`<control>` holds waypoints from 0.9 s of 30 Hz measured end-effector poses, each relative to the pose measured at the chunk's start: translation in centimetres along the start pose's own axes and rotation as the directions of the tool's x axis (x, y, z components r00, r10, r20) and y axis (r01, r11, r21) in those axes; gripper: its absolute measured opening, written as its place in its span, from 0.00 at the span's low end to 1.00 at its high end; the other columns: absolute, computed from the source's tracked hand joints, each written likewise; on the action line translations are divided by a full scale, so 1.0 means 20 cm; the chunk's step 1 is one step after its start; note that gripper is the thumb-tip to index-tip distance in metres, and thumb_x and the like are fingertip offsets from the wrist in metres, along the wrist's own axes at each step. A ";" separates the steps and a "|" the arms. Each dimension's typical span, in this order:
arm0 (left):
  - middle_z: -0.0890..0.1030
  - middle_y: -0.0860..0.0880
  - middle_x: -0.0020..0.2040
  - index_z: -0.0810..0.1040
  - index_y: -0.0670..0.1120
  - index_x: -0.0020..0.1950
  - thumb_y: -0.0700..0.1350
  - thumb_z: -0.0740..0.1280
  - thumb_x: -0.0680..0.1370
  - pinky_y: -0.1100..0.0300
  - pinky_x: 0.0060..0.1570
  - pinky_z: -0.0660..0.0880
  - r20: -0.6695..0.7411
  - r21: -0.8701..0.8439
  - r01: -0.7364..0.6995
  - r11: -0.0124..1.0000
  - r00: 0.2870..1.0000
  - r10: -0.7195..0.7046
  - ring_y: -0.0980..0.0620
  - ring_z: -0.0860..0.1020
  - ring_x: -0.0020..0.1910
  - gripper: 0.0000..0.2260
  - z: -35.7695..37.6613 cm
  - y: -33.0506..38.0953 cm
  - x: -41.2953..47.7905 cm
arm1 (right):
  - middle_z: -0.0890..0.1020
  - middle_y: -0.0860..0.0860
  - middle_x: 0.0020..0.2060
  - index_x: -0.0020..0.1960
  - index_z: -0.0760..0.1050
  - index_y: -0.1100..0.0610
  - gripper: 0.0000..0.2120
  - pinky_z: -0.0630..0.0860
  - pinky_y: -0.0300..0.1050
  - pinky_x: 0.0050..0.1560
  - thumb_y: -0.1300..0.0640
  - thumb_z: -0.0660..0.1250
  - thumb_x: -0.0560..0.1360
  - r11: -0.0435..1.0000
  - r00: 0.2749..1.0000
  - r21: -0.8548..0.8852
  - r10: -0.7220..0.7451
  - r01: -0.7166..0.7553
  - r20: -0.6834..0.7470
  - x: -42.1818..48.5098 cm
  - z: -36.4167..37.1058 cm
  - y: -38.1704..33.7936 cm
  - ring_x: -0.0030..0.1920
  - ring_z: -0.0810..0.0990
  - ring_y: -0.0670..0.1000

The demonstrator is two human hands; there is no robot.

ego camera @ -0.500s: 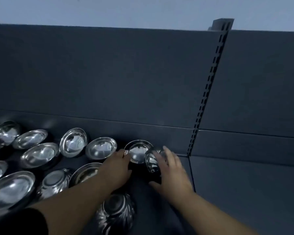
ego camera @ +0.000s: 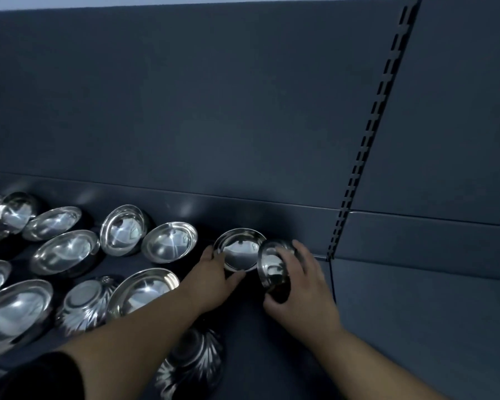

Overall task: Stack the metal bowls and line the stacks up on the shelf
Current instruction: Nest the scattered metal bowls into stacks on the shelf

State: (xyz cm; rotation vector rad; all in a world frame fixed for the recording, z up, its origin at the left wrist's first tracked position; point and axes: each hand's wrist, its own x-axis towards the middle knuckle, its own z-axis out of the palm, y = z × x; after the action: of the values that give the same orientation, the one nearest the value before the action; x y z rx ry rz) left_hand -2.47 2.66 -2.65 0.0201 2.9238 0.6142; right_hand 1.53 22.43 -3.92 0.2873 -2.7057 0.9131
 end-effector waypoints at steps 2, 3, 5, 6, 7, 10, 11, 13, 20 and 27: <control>0.66 0.42 0.72 0.66 0.45 0.73 0.61 0.61 0.77 0.60 0.69 0.63 -0.028 -0.061 0.010 0.998 1.000 -0.012 0.46 0.67 0.71 0.29 0.00 0.01 0.02 | 0.60 0.43 0.74 0.70 0.62 0.40 0.38 0.67 0.38 0.65 0.48 0.72 0.62 0.977 0.991 0.175 0.131 -0.125 -0.023 0.00 -0.04 0.02 0.70 0.65 0.45; 0.70 0.43 0.69 0.68 0.44 0.72 0.59 0.61 0.78 0.60 0.67 0.64 -0.045 -0.074 0.002 0.997 0.999 -0.005 0.47 0.69 0.69 0.27 0.00 0.01 0.03 | 0.64 0.43 0.72 0.69 0.64 0.40 0.37 0.67 0.36 0.65 0.50 0.73 0.62 0.941 0.979 0.280 0.204 -0.190 -0.021 0.00 -0.06 0.03 0.67 0.68 0.42; 0.73 0.43 0.66 0.69 0.43 0.70 0.53 0.62 0.79 0.60 0.64 0.65 -0.073 -0.060 -0.029 0.998 0.997 0.024 0.46 0.72 0.65 0.22 -0.02 0.01 0.04 | 0.74 0.43 0.65 0.66 0.67 0.38 0.35 0.72 0.41 0.63 0.54 0.75 0.63 0.816 0.936 0.494 0.352 -0.301 -0.011 -0.02 -0.10 0.07 0.60 0.76 0.43; 0.74 0.43 0.65 0.70 0.43 0.69 0.51 0.63 0.79 0.60 0.63 0.66 -0.075 -0.047 -0.037 0.998 0.997 0.033 0.46 0.73 0.64 0.21 -0.03 0.01 0.05 | 0.78 0.44 0.60 0.64 0.68 0.38 0.33 0.75 0.46 0.63 0.56 0.75 0.64 0.726 0.904 0.592 0.426 -0.349 0.010 -0.03 -0.12 0.08 0.56 0.79 0.45; 0.74 0.44 0.65 0.71 0.43 0.68 0.50 0.64 0.78 0.61 0.62 0.67 -0.074 -0.038 -0.046 0.998 0.996 0.043 0.46 0.73 0.63 0.20 -0.03 0.01 0.05 | 0.81 0.44 0.57 0.63 0.69 0.39 0.30 0.76 0.52 0.62 0.57 0.74 0.66 0.610 0.872 0.695 0.486 -0.382 0.053 -0.04 -0.15 0.09 0.54 0.81 0.47; 0.76 0.45 0.64 0.73 0.43 0.66 0.48 0.65 0.77 0.62 0.60 0.67 -0.030 -0.029 -0.093 0.995 0.995 0.092 0.47 0.74 0.63 0.19 -0.05 0.03 0.01 | 0.82 0.53 0.55 0.63 0.72 0.47 0.18 0.78 0.60 0.56 0.58 0.66 0.75 0.144 0.781 0.893 0.556 -0.427 0.284 -0.05 -0.23 0.09 0.52 0.80 0.55; 0.76 0.45 0.63 0.74 0.44 0.66 0.49 0.65 0.77 0.62 0.59 0.67 -0.012 -0.029 -0.116 0.993 0.993 0.116 0.47 0.75 0.62 0.18 -0.05 0.04 -0.01 | 0.80 0.55 0.55 0.62 0.73 0.50 0.15 0.78 0.60 0.55 0.55 0.65 0.76 0.035 0.762 0.900 0.548 -0.434 0.346 -0.05 -0.27 0.08 0.53 0.79 0.57; 0.77 0.46 0.62 0.74 0.46 0.65 0.51 0.65 0.77 0.63 0.58 0.68 0.033 -0.037 -0.164 0.986 0.986 0.165 0.48 0.76 0.60 0.18 -0.06 0.04 -0.04 | 0.81 0.55 0.56 0.61 0.75 0.54 0.16 0.77 0.60 0.56 0.49 0.65 0.75 -0.086 0.733 0.897 0.544 -0.434 0.407 -0.06 -0.32 0.06 0.57 0.80 0.59; 0.69 0.51 0.71 0.67 0.52 0.73 0.61 0.69 0.73 0.63 0.68 0.64 0.167 -0.015 -0.313 0.950 0.936 0.311 0.53 0.69 0.69 0.31 -0.22 -0.04 -0.24 | 0.85 0.55 0.52 0.58 0.76 0.54 0.11 0.80 0.59 0.55 0.52 0.65 0.77 0.169 0.778 0.849 0.520 -0.500 0.354 -0.06 -0.32 -0.11 0.51 0.84 0.55; 0.64 0.51 0.74 0.59 0.52 0.76 0.63 0.76 0.62 0.59 0.71 0.62 0.497 0.306 -0.552 0.776 0.788 0.365 0.49 0.65 0.71 0.47 -0.23 -0.16 -0.44 | 0.86 0.54 0.47 0.57 0.77 0.54 0.13 0.81 0.46 0.40 0.48 0.65 0.78 0.320 0.770 0.789 0.574 -0.524 0.278 -0.08 -0.26 -0.22 0.43 0.86 0.54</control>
State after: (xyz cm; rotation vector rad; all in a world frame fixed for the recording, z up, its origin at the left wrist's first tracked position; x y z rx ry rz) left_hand 5.60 -2.56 1.46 0.8557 2.5530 -0.0327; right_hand 5.20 22.37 2.03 -0.5708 -2.0321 2.3786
